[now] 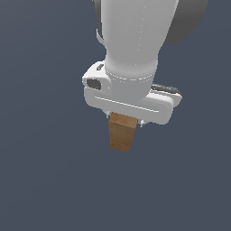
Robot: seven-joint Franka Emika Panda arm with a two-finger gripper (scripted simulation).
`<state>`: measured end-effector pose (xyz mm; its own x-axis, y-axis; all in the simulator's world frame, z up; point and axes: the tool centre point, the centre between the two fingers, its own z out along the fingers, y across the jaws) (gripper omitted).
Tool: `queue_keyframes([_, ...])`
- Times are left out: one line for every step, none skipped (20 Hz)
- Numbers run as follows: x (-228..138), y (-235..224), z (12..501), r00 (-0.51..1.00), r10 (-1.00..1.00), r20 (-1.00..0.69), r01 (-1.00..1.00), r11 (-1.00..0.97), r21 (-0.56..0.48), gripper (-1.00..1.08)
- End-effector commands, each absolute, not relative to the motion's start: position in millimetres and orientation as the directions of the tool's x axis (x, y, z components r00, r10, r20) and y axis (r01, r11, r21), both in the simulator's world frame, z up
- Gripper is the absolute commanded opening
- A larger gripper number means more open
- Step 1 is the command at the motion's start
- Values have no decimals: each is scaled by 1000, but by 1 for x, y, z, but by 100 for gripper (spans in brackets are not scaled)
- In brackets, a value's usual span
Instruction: Pick up the object and move it to a goal position.
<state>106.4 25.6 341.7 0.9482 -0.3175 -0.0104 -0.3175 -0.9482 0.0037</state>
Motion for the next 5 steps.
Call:
queue_keyframes([109,25,351,948,-317,0,-317,-948,0,-100])
queue_keyframes([109,25,352,948,-317,0,-317,-948,0,-100])
queue_keyframes([110,25,352,948,-317,0,-317,-948,0,-100])
queue_keyframes([110,25,352,948,-317,0,-317,-948,0,-100])
queue_keyframes([110,25,352,948,-317,0,-317,-948,0,-100])
